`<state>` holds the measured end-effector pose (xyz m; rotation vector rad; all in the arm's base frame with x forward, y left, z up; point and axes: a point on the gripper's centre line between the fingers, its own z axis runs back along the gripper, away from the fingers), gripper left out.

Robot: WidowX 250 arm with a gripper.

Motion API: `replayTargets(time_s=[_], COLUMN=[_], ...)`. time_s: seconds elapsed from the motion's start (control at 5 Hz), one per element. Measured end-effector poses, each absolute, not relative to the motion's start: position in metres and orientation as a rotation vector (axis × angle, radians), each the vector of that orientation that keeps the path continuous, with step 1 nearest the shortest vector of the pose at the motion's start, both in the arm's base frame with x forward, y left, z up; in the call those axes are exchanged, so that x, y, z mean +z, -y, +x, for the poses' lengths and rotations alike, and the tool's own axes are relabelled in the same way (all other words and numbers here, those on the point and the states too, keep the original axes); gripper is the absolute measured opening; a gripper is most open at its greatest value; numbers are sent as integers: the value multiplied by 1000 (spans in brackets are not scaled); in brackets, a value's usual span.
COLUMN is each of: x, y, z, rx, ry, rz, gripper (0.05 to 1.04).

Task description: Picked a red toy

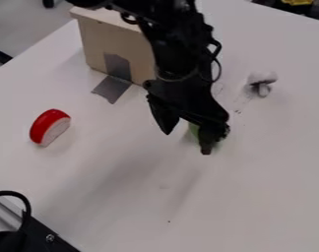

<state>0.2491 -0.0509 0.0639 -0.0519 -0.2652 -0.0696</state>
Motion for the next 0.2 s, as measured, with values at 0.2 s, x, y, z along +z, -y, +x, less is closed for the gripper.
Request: replayTargets(time_s=[0.2], x=[69], y=[55], z=[242], rx=[-14], ry=[320], rz=[-28], gripper=[1000])
